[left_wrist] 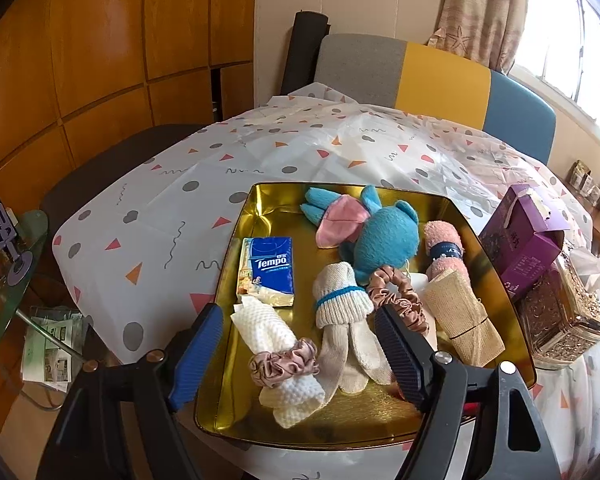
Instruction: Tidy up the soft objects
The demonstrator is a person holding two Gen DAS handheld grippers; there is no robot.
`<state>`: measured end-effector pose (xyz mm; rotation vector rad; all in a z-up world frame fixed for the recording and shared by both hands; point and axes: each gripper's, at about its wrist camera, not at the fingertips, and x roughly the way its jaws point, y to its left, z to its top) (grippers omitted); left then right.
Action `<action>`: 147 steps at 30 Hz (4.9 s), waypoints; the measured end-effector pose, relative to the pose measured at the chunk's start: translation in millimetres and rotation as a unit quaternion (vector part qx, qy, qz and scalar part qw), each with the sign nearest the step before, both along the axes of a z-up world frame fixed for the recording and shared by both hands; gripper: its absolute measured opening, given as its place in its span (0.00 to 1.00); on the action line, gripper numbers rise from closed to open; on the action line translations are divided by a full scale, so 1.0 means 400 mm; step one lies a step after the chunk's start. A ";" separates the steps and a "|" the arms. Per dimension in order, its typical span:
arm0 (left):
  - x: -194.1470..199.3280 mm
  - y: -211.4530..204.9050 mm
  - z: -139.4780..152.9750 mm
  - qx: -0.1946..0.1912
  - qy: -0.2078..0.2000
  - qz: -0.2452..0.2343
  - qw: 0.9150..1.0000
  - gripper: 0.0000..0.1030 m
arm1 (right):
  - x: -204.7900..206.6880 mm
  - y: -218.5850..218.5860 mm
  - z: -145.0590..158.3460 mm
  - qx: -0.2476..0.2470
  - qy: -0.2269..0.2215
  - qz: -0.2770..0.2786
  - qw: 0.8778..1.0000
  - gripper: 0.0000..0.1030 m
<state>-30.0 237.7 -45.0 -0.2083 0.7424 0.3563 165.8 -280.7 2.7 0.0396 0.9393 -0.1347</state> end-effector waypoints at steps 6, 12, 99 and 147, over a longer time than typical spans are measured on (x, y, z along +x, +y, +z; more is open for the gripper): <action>-0.003 0.005 -0.004 -0.002 0.002 0.003 1.000 0.77 | -0.005 0.077 0.131 0.015 -0.065 0.029 0.997 0.50; -0.006 0.012 -0.008 -0.005 0.001 0.006 1.000 0.78 | -0.061 0.228 0.289 0.014 -0.147 0.108 0.983 0.50; -0.085 -0.069 0.071 0.052 -0.050 0.063 0.995 1.00 | -0.336 0.790 -0.091 0.027 -0.103 0.252 0.962 0.69; -0.084 -0.071 0.067 0.050 -0.047 0.060 0.996 1.00 | -0.336 0.798 -0.106 0.025 -0.092 0.256 0.962 0.69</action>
